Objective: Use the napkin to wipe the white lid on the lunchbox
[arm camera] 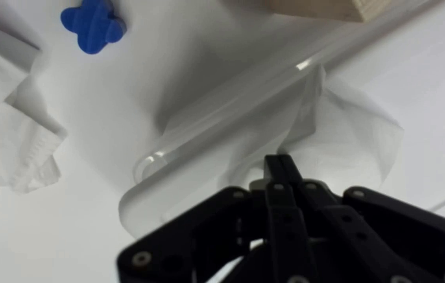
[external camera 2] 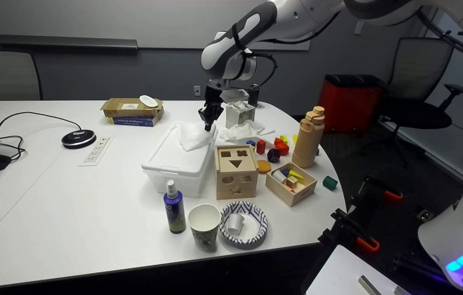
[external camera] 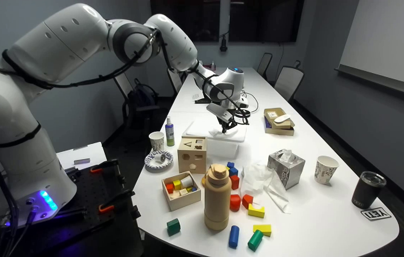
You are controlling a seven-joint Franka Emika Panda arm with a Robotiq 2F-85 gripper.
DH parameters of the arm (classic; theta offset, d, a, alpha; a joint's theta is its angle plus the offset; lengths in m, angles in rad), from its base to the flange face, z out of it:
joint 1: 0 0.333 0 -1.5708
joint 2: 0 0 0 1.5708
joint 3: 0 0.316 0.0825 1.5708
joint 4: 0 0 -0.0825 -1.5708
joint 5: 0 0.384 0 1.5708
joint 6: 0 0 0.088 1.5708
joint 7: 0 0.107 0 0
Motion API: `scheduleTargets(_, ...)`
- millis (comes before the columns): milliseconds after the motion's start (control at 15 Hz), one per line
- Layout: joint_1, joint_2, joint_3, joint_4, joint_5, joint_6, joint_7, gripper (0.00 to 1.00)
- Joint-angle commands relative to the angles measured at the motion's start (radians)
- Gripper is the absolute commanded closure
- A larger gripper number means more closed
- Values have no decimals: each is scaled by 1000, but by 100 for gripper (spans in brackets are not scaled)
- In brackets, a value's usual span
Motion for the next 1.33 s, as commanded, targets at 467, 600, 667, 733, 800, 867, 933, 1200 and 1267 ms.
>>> scheduleTargets(467, 40, -37, 65, -104, 12, -120, 17, 100)
scheduleTargets(600, 45, -41, 85, -115, 18, -121, 13, 100)
scheduleTargets(667, 51, -41, 92, -117, 18, -120, 13, 100)
scheduleTargets(733, 53, -40, 98, -119, 19, -118, 12, 100)
scheduleTargets(800, 56, -39, 101, -120, 18, -110, 10, 100)
scheduleTargets(867, 62, -36, 99, -120, 14, -96, 9, 100)
scheduleTargets(933, 64, -35, 98, -118, 12, -90, 6, 100)
scheduleTargets(1200, 73, -21, 85, -91, -5, -31, -1, 100)
scheduleTargets(1267, 75, -18, 81, -81, -11, -11, -4, 100)
